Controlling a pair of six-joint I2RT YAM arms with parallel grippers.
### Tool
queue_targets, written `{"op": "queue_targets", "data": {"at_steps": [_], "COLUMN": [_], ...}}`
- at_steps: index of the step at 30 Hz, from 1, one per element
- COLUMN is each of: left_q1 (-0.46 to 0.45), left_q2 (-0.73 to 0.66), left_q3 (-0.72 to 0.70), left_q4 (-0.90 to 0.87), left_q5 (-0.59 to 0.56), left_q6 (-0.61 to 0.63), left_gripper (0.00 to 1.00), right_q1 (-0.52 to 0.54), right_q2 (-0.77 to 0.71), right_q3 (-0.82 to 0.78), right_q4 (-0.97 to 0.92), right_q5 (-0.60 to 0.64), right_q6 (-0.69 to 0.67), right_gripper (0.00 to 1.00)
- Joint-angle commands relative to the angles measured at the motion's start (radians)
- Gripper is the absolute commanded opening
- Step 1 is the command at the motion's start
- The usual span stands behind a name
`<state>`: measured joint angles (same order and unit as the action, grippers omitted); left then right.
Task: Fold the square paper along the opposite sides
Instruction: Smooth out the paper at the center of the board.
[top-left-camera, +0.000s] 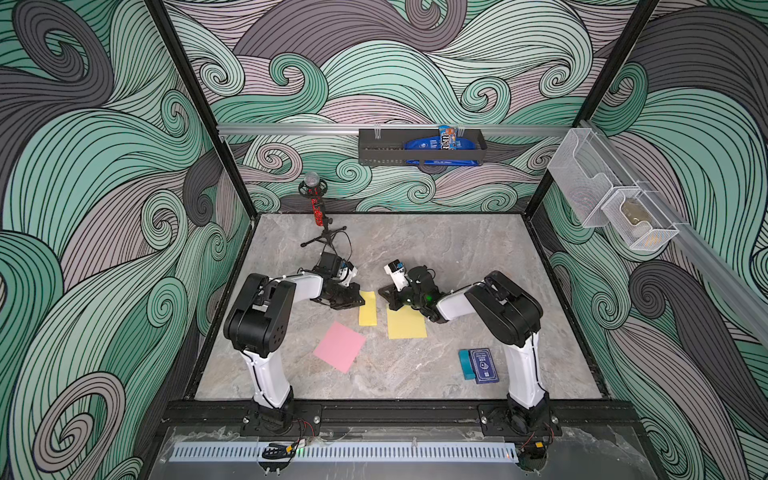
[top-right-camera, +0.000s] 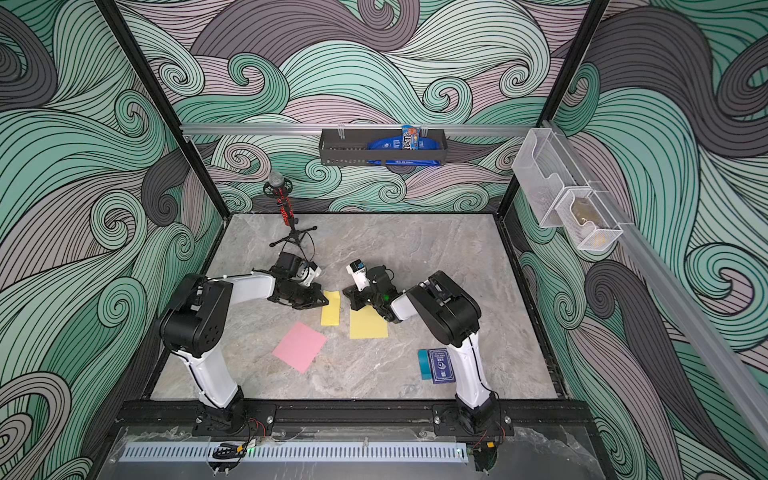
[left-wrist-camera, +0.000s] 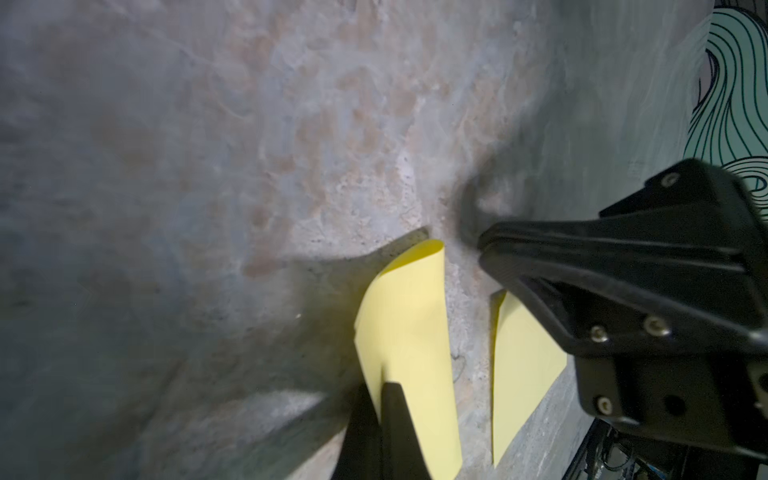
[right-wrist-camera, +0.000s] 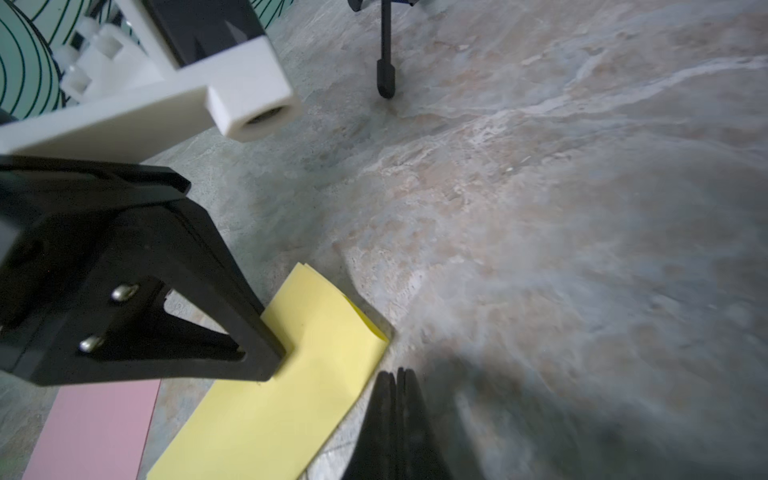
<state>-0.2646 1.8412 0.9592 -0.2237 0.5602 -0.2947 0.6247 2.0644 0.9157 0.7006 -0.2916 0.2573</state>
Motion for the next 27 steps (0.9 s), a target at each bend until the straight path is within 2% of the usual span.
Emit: {"op": "queue_targets", "data": {"at_steps": [1,4,10,19,27], "left_q1": [0.004,0.004,0.004,0.004,0.004], "left_q2": [0.014,0.016,0.017,0.016,0.006], "left_q3": [-0.022,-0.022,-0.02,-0.02,-0.02], "left_q4": [-0.068,-0.069,-0.071,-0.069,-0.068], "left_q5": [-0.111,-0.112,-0.115,-0.112,-0.12], "left_q6": [0.025,0.025,0.023,0.019,0.019], "left_gripper": [0.0,0.0,0.0,0.0,0.0], "right_q1": [0.012,0.038,0.083,0.067,0.024], "right_q2": [-0.08,-0.064,0.035,0.133,0.132], "right_q3": [-0.074,-0.077,0.009,0.055,0.075], "right_q4": [0.177,0.268,0.22,0.125,0.025], "right_q5": [-0.028,-0.04,-0.049,0.015,0.092], "right_q6": [-0.017,0.009,0.056,0.082,0.113], "right_gripper": [0.03,0.01,0.0,0.0,0.0]}}
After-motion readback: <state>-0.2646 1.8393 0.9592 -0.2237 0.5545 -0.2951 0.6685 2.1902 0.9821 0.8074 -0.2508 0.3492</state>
